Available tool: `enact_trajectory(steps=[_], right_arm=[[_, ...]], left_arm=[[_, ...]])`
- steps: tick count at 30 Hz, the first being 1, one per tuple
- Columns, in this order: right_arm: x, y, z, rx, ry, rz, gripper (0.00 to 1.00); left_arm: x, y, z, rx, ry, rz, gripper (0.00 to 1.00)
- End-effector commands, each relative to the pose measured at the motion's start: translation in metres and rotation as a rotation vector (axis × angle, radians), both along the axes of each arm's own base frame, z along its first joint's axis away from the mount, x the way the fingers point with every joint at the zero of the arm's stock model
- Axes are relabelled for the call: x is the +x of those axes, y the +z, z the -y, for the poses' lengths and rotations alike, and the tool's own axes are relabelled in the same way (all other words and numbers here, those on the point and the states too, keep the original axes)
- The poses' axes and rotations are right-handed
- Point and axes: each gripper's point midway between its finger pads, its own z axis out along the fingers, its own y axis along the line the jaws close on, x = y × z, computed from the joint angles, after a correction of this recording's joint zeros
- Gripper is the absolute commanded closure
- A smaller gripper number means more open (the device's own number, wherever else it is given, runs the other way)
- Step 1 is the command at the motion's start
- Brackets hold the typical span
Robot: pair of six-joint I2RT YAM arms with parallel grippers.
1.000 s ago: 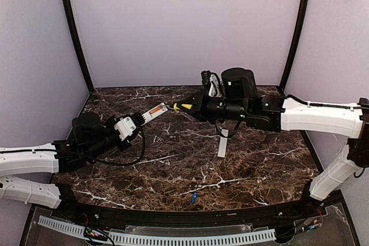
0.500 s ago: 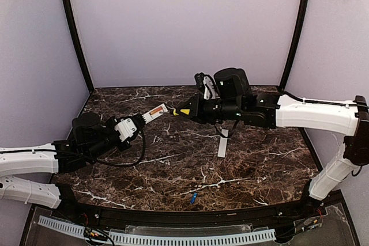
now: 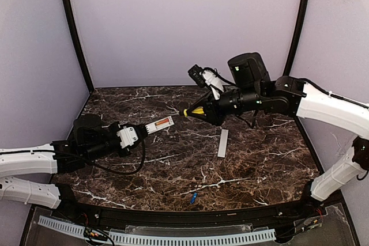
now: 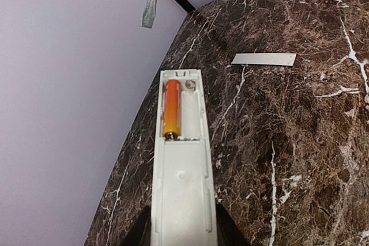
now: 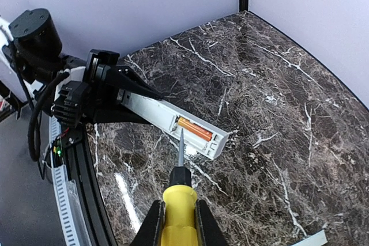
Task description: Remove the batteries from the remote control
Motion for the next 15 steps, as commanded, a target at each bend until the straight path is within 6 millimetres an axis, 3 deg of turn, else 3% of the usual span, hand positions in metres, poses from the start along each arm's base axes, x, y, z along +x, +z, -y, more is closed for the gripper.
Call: enact_trajectory(steps=[1, 15], right_arm=[[-0.01, -0.001, 0.007, -0.111, 0.148, 0.17, 1.0], [-0.018, -0.024, -0.005, -0.365, 0.227, 0.417, 1.0]], left_arm=[[-0.017, -0.005, 0.007, 0.006, -0.096, -0.028, 1.0], [-0.036, -0.015, 0.02, 0.001, -0.211, -0.129, 1.0]])
